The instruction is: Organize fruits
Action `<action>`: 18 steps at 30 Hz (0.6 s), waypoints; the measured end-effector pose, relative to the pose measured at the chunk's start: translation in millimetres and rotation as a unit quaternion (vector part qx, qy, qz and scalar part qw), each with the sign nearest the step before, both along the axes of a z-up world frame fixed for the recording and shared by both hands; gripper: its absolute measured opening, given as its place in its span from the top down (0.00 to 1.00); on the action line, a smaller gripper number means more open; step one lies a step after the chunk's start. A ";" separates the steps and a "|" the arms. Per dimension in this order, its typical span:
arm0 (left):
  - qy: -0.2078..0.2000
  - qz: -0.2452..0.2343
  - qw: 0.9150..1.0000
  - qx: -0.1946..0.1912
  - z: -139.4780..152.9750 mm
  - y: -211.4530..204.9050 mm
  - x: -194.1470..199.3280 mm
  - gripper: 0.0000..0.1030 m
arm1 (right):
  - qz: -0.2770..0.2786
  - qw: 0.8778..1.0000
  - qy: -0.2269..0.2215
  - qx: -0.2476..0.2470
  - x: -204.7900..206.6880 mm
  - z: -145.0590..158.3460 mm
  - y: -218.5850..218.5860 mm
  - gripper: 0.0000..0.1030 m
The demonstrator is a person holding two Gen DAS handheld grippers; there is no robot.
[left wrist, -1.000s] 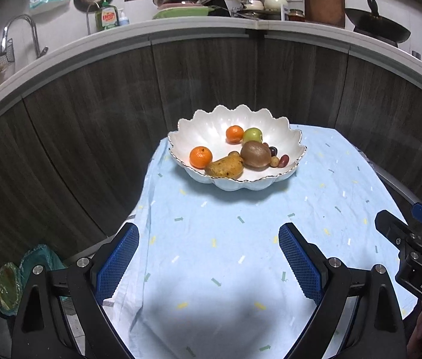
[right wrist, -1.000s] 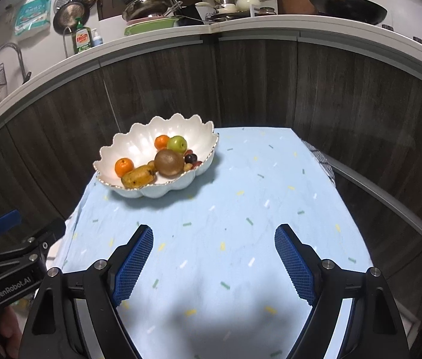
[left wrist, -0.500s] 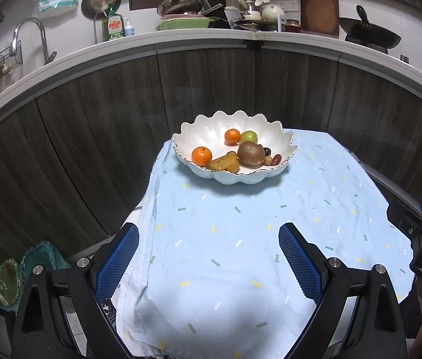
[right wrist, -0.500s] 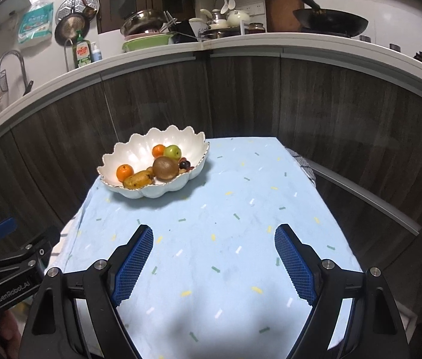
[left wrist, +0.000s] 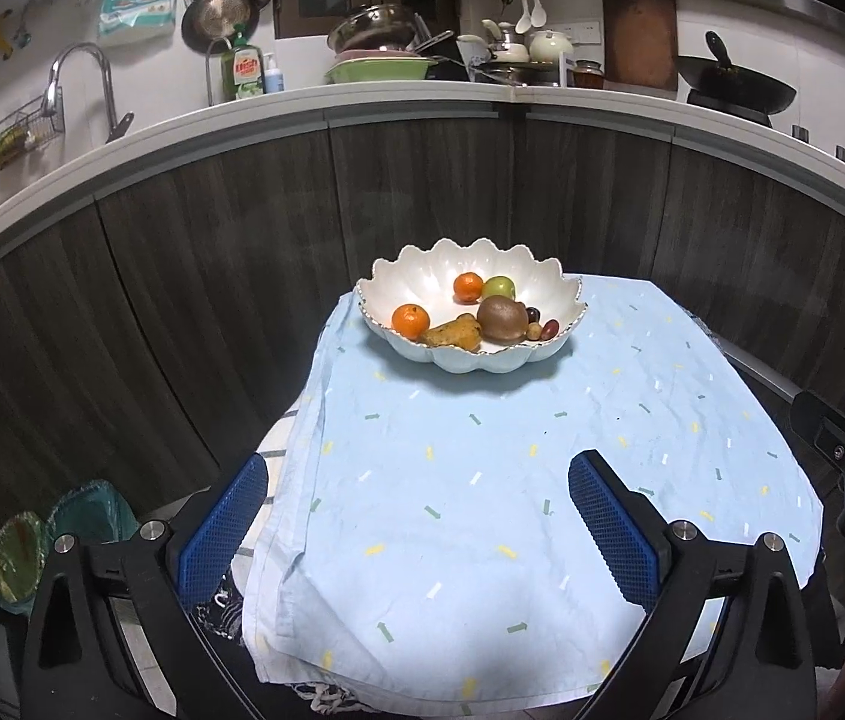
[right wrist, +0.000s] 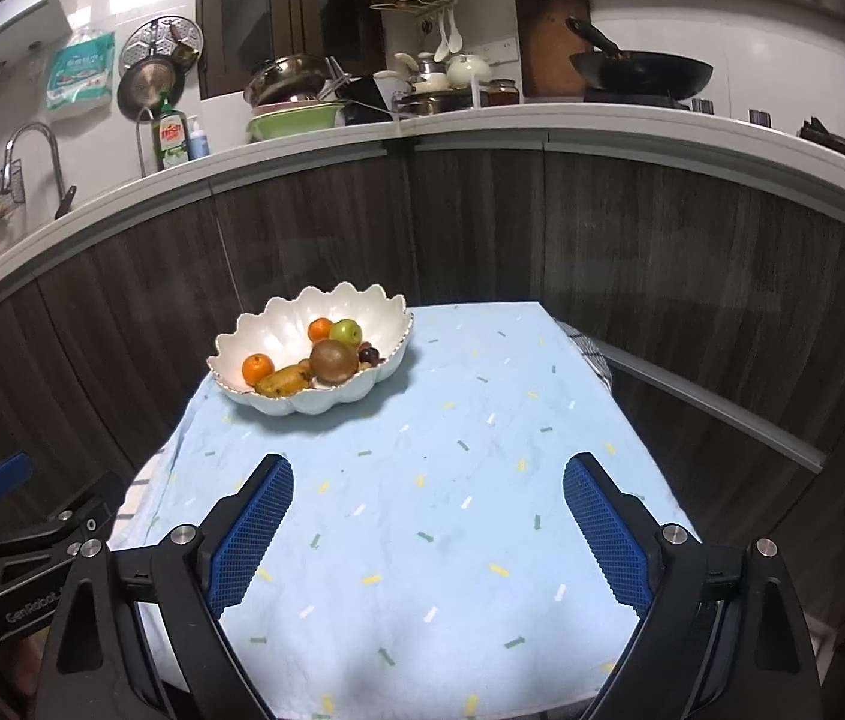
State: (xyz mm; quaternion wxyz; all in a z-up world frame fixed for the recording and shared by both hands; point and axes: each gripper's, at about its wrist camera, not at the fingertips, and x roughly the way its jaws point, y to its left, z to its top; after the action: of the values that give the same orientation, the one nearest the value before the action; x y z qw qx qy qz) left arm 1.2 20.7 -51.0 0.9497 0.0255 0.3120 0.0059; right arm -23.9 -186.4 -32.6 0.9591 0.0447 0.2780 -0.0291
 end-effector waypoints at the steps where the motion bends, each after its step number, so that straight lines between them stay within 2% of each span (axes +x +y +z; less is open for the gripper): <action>1: 0.000 0.001 1.000 -0.001 0.2 0.6 -0.5 0.01 | -0.001 1.000 0.000 -0.001 -0.3 0.2 -0.1 0.10; 18: -0.003 -0.004 1.000 -0.004 1.7 3.3 -7.0 0.01 | -0.009 1.000 -0.011 -0.002 -6.4 4.1 -0.9 0.08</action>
State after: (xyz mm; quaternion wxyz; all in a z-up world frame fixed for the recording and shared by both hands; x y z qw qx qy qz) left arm -5.8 23.9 -49.3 0.9508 0.0232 0.3090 0.0014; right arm -30.3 -187.3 -28.5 0.9619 0.0461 0.2666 -0.0380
